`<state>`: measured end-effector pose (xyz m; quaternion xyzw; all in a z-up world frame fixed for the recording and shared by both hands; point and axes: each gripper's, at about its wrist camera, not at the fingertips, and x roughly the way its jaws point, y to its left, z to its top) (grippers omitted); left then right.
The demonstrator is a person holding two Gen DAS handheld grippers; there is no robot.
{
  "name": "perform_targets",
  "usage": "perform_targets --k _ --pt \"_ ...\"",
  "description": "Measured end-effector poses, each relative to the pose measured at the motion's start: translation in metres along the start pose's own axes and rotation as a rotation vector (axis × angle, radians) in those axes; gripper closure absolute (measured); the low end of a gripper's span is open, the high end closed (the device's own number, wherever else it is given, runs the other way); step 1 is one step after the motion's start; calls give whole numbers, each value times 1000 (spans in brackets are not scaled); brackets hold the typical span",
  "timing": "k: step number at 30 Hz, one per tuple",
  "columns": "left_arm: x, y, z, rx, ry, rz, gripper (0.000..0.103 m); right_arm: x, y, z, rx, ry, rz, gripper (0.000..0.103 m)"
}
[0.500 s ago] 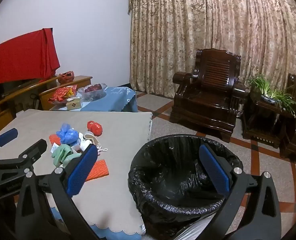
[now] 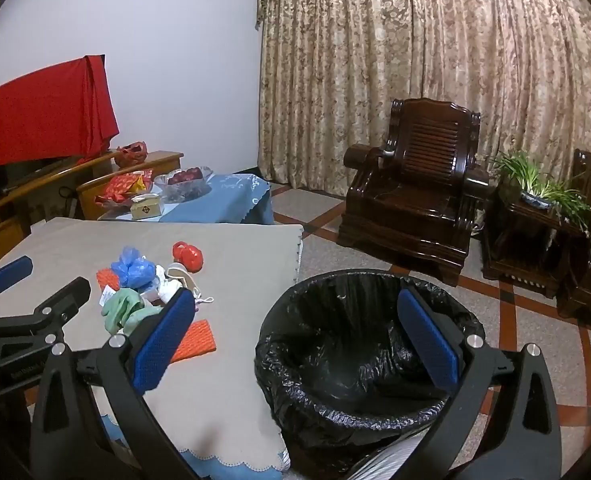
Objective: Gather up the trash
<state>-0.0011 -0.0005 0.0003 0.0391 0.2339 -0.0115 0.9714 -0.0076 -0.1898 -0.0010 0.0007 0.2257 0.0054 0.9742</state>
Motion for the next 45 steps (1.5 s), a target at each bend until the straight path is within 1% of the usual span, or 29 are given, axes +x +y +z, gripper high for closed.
perform_targets --k 7,35,45 --pt "3 9 -6 -5 1 3 6 2 3 -1 -1 2 -1 5" --pt "3 6 -4 -6 6 5 6 8 3 -4 1 6 0 5" --pt "9 10 -6 -6 9 5 6 11 5 -7 1 10 -1 5"
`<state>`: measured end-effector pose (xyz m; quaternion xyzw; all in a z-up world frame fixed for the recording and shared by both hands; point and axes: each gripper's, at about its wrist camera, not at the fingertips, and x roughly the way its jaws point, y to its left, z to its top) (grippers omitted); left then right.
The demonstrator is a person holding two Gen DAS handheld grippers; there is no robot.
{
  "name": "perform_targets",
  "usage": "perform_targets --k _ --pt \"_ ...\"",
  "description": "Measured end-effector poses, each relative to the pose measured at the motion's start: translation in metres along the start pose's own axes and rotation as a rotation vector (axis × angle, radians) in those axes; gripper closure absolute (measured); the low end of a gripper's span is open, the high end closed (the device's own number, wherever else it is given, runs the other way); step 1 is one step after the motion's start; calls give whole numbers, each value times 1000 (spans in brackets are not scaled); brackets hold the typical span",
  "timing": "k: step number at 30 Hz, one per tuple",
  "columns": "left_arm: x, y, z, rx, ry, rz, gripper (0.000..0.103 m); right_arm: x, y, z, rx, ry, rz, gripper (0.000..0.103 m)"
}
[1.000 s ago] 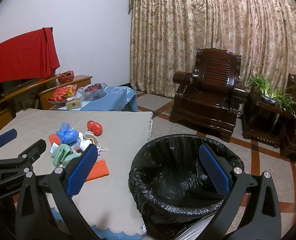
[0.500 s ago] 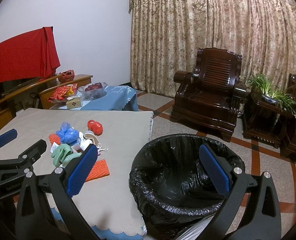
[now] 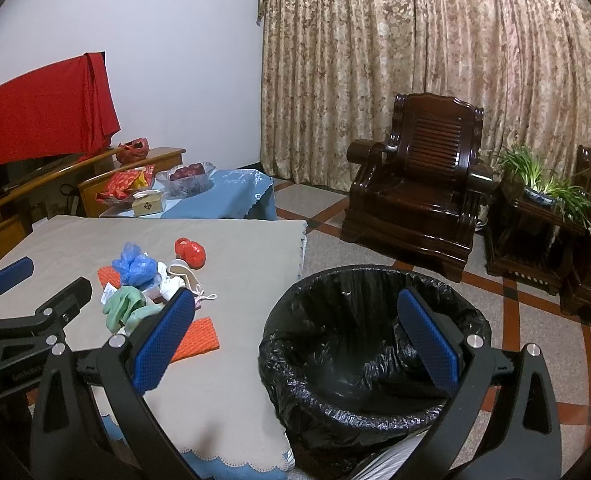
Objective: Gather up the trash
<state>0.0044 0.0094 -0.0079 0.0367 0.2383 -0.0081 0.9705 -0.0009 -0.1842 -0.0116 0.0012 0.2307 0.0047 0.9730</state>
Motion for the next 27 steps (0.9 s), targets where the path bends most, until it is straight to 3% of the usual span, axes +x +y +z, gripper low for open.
perform_targets --k 21,27 --pt "0 0 0 -1 3 -1 6 11 8 -12 0 8 2 5" --pt "11 14 -18 -1 6 3 6 13 9 -16 5 12 3 5"
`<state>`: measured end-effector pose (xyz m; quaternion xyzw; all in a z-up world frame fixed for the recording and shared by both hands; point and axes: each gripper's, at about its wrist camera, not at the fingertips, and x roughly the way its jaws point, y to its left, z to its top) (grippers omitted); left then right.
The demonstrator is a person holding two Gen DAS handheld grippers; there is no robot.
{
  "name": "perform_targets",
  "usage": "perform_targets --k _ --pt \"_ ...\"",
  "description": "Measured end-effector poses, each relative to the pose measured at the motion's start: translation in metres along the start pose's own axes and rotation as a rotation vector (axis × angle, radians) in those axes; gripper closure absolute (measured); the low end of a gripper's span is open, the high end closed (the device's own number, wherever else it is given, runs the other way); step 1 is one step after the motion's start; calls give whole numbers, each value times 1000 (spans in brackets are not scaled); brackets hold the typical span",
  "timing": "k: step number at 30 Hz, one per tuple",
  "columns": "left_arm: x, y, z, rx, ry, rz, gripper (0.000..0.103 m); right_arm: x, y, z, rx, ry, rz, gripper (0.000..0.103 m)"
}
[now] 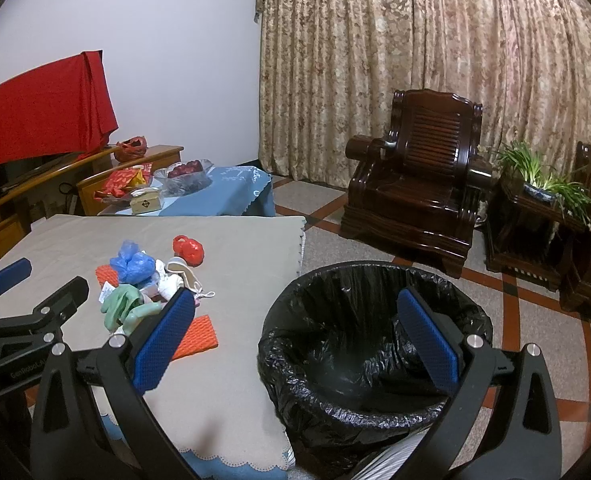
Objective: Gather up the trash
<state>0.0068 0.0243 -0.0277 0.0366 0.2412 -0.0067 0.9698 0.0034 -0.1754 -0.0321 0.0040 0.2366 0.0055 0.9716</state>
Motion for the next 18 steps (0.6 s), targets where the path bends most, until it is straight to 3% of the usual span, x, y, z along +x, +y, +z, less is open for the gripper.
perform_targets --k 18 --pt "4 10 8 -28 10 13 6 7 8 7 -13 16 12 5"
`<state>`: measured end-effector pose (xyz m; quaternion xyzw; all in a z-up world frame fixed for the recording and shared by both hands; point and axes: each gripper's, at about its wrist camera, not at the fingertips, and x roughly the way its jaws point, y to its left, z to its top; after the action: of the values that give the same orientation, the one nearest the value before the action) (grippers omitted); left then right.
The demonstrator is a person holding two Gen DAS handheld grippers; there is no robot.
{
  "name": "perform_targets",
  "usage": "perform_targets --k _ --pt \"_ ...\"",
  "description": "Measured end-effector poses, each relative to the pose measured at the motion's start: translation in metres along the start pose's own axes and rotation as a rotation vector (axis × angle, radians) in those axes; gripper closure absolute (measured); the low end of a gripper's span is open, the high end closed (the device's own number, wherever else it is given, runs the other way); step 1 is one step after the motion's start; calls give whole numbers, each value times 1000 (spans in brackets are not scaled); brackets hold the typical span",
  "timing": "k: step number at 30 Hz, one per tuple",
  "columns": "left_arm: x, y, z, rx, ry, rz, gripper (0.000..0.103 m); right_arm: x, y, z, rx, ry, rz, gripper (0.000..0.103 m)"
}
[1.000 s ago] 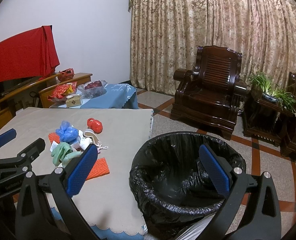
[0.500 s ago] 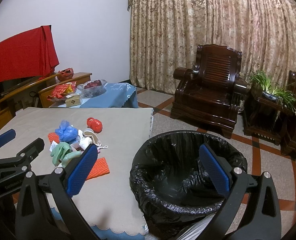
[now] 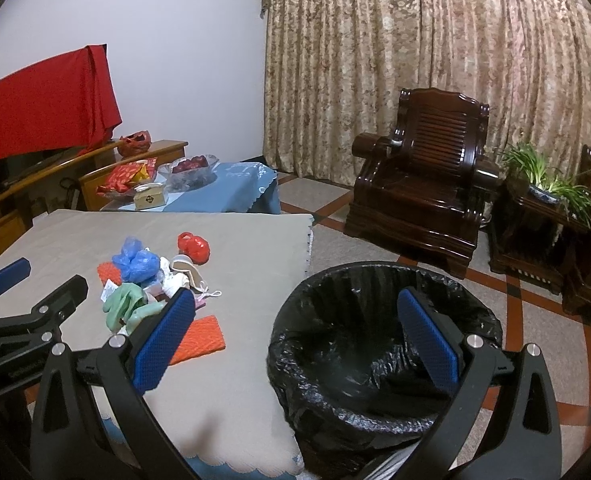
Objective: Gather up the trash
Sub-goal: 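Move the right tool to the green rubber gloves and close on them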
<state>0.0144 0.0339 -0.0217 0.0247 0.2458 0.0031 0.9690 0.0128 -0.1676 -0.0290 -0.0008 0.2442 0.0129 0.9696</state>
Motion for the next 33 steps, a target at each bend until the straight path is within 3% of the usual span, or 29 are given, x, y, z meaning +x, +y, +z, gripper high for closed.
perform_targets --k 12,20,27,33 --pt "20 37 2 -45 17 54 6 38 37 13 -55 24 48 5" --pt "54 88 -7 -53 9 130 6 86 70 16 -81 55 96 5" --pt "92 135 -27 -87 75 201 6 131 104 5 -102 112 163 5" --pt "109 153 -41 -107 112 199 6 163 131 -11 -137 172 197 6"
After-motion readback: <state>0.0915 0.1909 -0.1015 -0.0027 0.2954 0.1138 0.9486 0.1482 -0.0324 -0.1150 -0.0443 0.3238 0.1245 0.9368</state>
